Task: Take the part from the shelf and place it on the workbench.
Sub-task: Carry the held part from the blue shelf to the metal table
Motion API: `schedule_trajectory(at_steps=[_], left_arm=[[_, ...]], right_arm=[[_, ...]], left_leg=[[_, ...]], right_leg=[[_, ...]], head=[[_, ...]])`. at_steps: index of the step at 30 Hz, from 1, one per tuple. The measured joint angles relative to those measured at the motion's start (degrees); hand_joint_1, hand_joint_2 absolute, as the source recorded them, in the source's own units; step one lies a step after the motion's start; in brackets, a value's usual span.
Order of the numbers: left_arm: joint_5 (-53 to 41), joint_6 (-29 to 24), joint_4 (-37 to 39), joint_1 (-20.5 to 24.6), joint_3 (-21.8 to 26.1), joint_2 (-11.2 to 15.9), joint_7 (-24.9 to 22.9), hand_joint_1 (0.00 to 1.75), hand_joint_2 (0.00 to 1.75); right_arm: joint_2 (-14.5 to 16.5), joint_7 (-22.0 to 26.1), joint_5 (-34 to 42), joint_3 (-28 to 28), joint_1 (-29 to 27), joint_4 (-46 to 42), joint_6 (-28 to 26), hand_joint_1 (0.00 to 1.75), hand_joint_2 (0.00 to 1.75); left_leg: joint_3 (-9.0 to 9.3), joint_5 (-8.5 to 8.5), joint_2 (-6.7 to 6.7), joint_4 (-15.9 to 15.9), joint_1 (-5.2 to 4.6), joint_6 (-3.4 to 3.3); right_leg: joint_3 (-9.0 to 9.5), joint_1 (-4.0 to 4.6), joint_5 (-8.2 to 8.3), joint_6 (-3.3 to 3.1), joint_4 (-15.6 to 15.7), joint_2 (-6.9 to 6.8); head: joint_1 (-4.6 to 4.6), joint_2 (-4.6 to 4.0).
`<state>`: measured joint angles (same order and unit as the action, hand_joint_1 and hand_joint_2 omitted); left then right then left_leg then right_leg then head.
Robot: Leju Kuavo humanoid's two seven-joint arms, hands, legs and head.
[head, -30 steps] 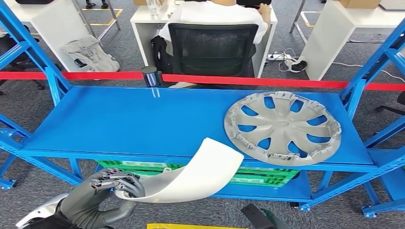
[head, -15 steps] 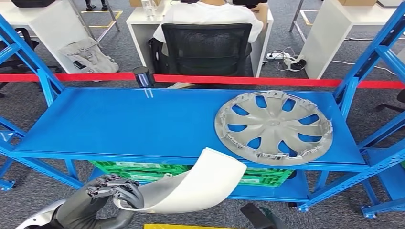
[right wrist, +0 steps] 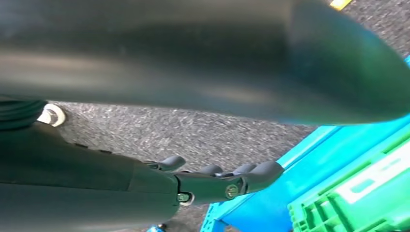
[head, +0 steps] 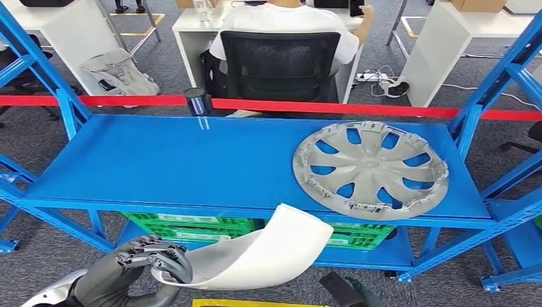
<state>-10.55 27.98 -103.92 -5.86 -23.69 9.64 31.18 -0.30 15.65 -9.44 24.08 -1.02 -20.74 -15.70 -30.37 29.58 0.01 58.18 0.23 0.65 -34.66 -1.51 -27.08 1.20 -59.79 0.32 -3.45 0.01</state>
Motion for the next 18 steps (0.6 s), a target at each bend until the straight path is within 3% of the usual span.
schedule_trajectory(at_steps=[2,5,6,7,8,10,12,16,18], left_arm=[[-0.03,0.03,-0.07,0.01,0.01,-0.04,-0.01,1.75,1.75],[-0.03,0.09,-0.04,-0.02,0.02,-0.07,-0.02,1.75,1.75],[-0.04,0.12,-0.01,-0.04,0.02,-0.07,-0.02,1.75,1.75],[-0.05,0.14,0.02,-0.04,0.02,-0.07,-0.02,1.75,1.75],[-0.06,0.18,0.03,-0.03,0.02,-0.07,-0.02,1.75,1.75],[-0.09,0.39,0.03,0.04,0.02,-0.07,-0.08,1.75,1.75],[-0.13,0.64,0.06,0.16,0.01,-0.07,-0.30,1.75,1.75],[-0.21,1.00,0.10,0.48,-0.01,-0.06,-0.48,1.75,1.75],[-0.20,1.16,0.15,0.71,-0.03,-0.05,-0.56,1.75,1.75]], right_arm=[[-0.01,0.00,-0.02,0.01,0.02,0.00,-0.01,0.00,0.00],[-0.01,0.00,-0.04,0.01,-0.03,0.00,-0.01,0.00,0.00],[-0.01,-0.01,-0.04,0.01,-0.05,0.00,-0.01,0.00,0.00],[-0.02,-0.01,-0.03,0.01,-0.07,0.00,-0.01,0.00,0.00],[-0.02,-0.02,-0.01,0.01,-0.07,0.00,-0.02,0.00,0.00],[-0.05,-0.02,0.05,0.01,-0.01,0.00,-0.10,0.00,0.00],[-0.09,-0.02,0.14,0.01,0.05,-0.01,-0.27,0.00,0.00],[-0.15,-0.03,0.30,0.01,-0.03,-0.02,-0.52,0.00,0.00],[-0.16,-0.06,0.26,0.01,0.01,-0.04,-0.61,0.00,0.00]], left_leg=[[-0.03,-0.73,0.08,-0.57,0.16,-0.87],[-0.50,-1.26,0.34,-0.72,0.03,-1.57],[-0.68,-1.34,0.40,-0.64,-0.08,-1.65],[-0.83,-1.38,0.44,-0.53,-0.16,-1.68],[-0.92,-1.42,0.45,-0.37,-0.21,-1.68],[-1.04,-1.40,0.45,0.06,-0.25,-1.54],[-1.40,-1.38,0.39,0.62,-0.45,-1.08],[-1.96,-1.48,0.29,0.88,-0.43,0.35],[-3.20,1.46,0.21,4.16,-0.23,1.02]], right_leg=[[-0.78,0.00,-1.44,0.53,-1.66,-0.03],[-4.91,0.16,-7.09,0.82,-11.44,-0.05],[-5.97,0.22,-8.10,0.85,-14.23,-0.05],[-6.08,0.28,-8.06,0.81,-15.14,-0.06],[-5.07,0.34,-7.00,0.70,-13.80,-0.06],[-0.76,0.48,-3.84,0.28,-6.36,-0.09],[2.02,0.73,-2.17,-0.34,-0.83,-0.11],[1.80,0.83,-1.17,-1.74,0.50,-0.10],[1.32,0.56,-0.37,-2.36,0.96,-0.19]], head=[[0.05,0.00],[0.10,-0.01],[0.10,0.00],[0.10,0.00],[0.10,0.00],[0.09,-0.01],[0.08,-0.01],[0.08,-0.01],[0.03,-0.01]])
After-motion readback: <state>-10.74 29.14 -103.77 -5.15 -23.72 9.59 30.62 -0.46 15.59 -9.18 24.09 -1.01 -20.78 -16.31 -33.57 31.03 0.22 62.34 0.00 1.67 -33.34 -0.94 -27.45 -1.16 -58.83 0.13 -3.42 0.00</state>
